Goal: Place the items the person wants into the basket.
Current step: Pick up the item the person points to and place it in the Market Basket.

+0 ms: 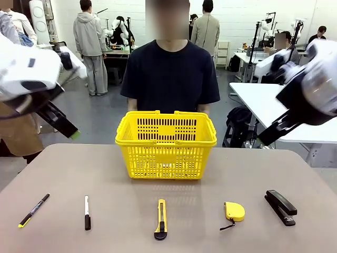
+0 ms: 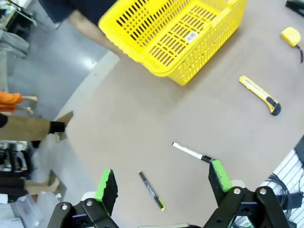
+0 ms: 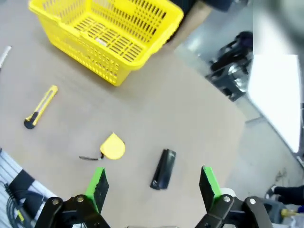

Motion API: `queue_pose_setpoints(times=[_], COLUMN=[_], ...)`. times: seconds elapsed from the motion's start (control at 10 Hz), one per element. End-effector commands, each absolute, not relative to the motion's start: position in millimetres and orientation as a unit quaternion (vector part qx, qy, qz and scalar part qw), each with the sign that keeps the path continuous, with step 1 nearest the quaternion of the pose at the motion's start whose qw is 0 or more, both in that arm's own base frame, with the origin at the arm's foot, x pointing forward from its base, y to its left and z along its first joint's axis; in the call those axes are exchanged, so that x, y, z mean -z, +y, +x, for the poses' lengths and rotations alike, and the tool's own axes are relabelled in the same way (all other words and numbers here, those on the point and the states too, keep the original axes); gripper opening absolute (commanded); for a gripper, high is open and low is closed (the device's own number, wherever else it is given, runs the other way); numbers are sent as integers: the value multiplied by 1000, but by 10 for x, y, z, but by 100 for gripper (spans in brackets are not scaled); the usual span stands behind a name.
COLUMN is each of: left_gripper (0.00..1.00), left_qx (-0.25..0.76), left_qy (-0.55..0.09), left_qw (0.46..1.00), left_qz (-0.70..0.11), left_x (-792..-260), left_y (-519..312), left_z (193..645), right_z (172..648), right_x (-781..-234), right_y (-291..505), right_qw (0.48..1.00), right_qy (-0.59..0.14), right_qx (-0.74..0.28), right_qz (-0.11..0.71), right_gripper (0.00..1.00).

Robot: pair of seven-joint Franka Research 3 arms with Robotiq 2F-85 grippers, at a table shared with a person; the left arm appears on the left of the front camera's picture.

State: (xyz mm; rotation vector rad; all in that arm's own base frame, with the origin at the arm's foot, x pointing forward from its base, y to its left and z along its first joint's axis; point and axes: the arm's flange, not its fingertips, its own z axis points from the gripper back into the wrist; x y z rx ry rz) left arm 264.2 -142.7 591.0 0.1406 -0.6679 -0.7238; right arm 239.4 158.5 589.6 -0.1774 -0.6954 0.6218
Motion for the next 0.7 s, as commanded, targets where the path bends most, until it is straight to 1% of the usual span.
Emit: queue_pose_setpoints(times=[0.0, 0.2, 0.3, 0.6], left_gripper=[100, 100, 100, 100], left_qx=[333, 331, 347, 347], left_qy=[-321, -340, -330, -330], left_qw=[882, 875, 874, 874], left_qz=[94, 97, 81, 81], left_x=[-6082, -6166, -6190, -6190], left_y=[-1480, -1512, -1450, -1450], left_z=[2618, 2513, 2501, 2501], right_z=[2203, 2092, 2096, 2096], right_x=[-6109, -6152, -6206, -6206], right_y=[1658, 1692, 1590, 1590], right_qw=[889, 884, 885, 885], right_qy=[-333, -335, -341, -341], right_qx=[-294, -299, -299, -299], right_qz=[-112, -131, -106, -106], right_gripper=[100, 100, 100, 100])
